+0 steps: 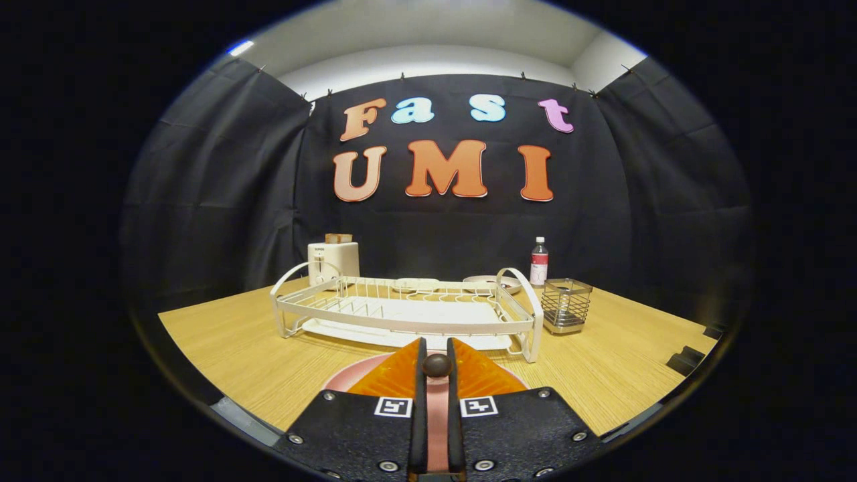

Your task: Take the plate from the dish rack, then take the spoon from the basket and place it into the plate.

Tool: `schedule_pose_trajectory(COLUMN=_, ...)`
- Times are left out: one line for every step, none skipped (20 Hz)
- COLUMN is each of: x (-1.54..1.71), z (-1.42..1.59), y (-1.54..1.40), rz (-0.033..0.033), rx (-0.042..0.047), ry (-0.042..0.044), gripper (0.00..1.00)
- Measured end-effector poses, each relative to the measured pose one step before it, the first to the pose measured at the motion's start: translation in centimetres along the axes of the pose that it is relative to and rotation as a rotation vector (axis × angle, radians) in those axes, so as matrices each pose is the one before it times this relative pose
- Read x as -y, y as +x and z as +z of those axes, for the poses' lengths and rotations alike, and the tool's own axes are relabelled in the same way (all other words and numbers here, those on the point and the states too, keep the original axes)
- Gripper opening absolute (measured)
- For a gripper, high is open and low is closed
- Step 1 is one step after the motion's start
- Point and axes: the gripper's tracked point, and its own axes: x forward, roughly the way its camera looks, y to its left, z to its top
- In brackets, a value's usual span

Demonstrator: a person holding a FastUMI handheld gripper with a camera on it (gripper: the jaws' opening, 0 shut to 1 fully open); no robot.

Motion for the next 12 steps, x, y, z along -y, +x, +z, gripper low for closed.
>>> schedule_pose_trajectory(x=-0.251, z=-0.507, y=-0.002, rz=-0.00002, rx=-0.01748, ry=-0.00631, gripper=0.14)
schedule_pose_trajectory(x=-0.171, z=-0.565, y=0.006, rz=0.00145, rx=-0.01736, ry=-0.00412, gripper=0.16)
schedule_pose_trajectory(x=-0.133, z=-0.363, y=-0.012, rz=0.00237, rx=-0.01391, ry=0.0003, gripper=0.19)
schedule_pose_trajectory(x=-0.053, z=-0.167, y=-0.014, rz=-0.00016, rx=-0.00897, ry=-0.00007, gripper=0.19)
schedule_pose_trajectory(x=0.009, z=-0.019, y=-0.116, rz=0.00179, rx=-0.0056, ry=0.00161, gripper=0.21)
schedule_pose_trajectory(x=-0.002, z=0.149, y=-0.029, rz=0.00053, rx=-0.00176, ry=-0.00059, gripper=0.24)
schedule_pose_trajectory(x=0.133, z=0.161, y=-0.096, rz=-0.00094, rx=-0.00059, ry=-0.00351, gripper=0.3)
schedule_pose_trajectory(x=0.223, z=0.119, y=-0.167, rz=-0.00351, rx=-0.0002, ry=-0.00216, gripper=0.35)
schedule_pose_trajectory(x=0.246, z=0.242, y=-0.124, rz=-0.00147, rx=-0.0006, ry=0.00121, gripper=0.52)
schedule_pose_trajectory(x=0.184, z=0.208, y=-0.251, rz=-0.00126, rx=-0.00429, ry=0.00675, gripper=0.61)
schedule_pose_trajectory(x=0.324, z=0.294, y=-0.175, rz=-0.00399, rx=-0.00317, ry=0.00896, gripper=0.76)
schedule_pose_trajectory(x=0.352, z=0.336, y=-0.171, rz=-0.00255, rx=-0.00207, ry=0.00573, gripper=0.81)
